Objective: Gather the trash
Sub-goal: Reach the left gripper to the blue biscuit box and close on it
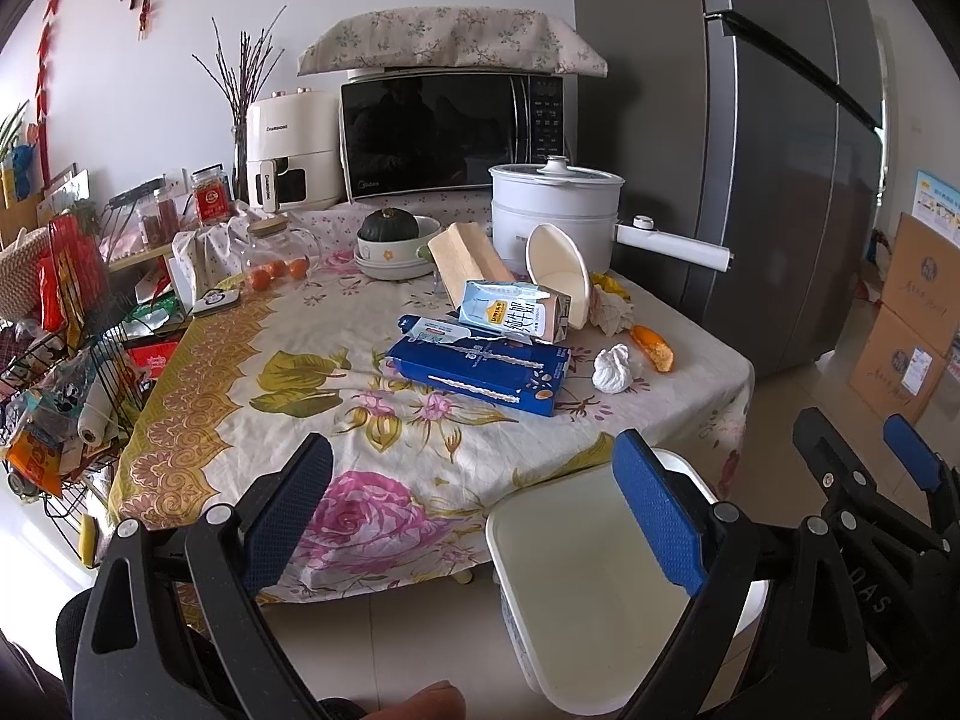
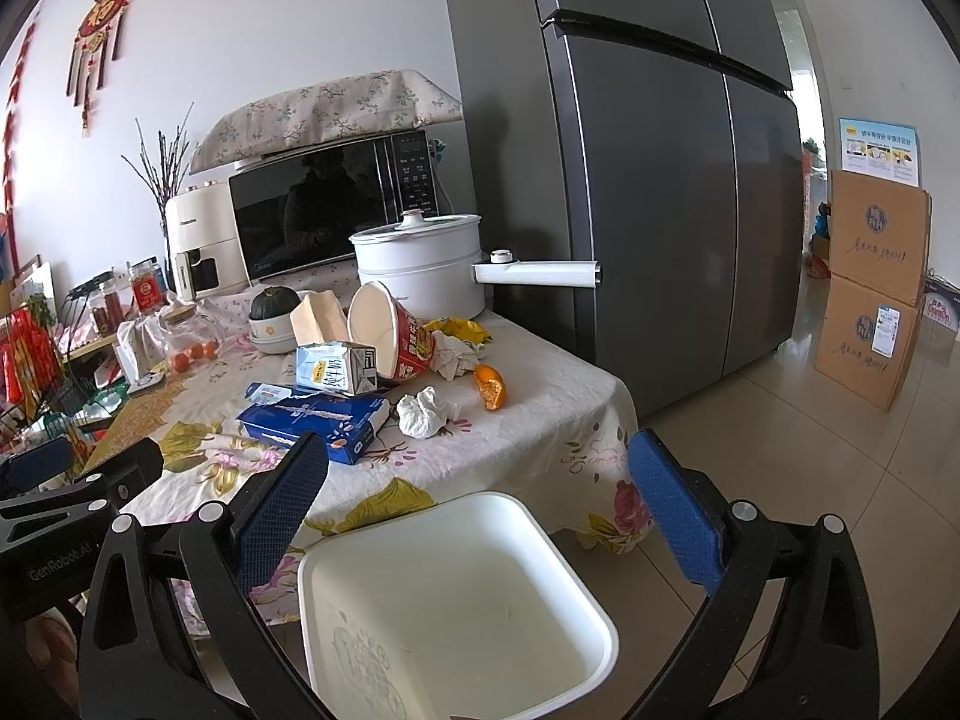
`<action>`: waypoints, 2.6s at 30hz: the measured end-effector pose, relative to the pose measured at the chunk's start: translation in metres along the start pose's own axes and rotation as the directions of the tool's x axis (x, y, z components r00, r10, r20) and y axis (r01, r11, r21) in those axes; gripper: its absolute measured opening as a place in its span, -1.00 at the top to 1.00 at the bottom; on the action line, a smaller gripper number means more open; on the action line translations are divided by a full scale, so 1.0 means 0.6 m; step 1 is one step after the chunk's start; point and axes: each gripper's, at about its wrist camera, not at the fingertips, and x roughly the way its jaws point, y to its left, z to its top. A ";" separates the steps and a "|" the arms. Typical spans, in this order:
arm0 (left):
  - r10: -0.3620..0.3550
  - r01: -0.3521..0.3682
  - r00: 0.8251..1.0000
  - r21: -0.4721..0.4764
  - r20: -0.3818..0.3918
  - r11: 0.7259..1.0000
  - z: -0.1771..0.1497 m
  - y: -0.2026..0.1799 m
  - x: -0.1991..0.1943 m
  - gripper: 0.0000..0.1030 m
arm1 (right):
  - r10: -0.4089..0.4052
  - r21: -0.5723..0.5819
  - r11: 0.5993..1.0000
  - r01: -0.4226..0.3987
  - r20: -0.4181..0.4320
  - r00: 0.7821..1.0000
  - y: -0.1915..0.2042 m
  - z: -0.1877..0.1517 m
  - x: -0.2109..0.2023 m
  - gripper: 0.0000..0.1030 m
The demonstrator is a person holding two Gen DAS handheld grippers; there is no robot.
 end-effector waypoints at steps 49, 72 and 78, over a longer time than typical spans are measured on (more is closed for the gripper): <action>-0.417 0.085 0.816 -0.631 -0.399 0.771 0.123 0.189 0.443 -0.88 | -0.179 -0.136 0.982 0.134 -0.408 0.895 0.098 0.164 0.329 -0.87; -0.425 0.053 0.831 -0.709 -0.359 0.703 0.105 0.188 0.515 0.23 | -0.227 -0.157 0.972 0.174 -0.435 0.871 0.086 0.158 0.377 -0.87; -0.448 0.131 0.846 -0.703 -0.289 0.699 0.130 0.206 0.485 0.36 | -0.194 -0.145 0.979 0.144 -0.446 0.874 0.091 0.156 0.379 -0.87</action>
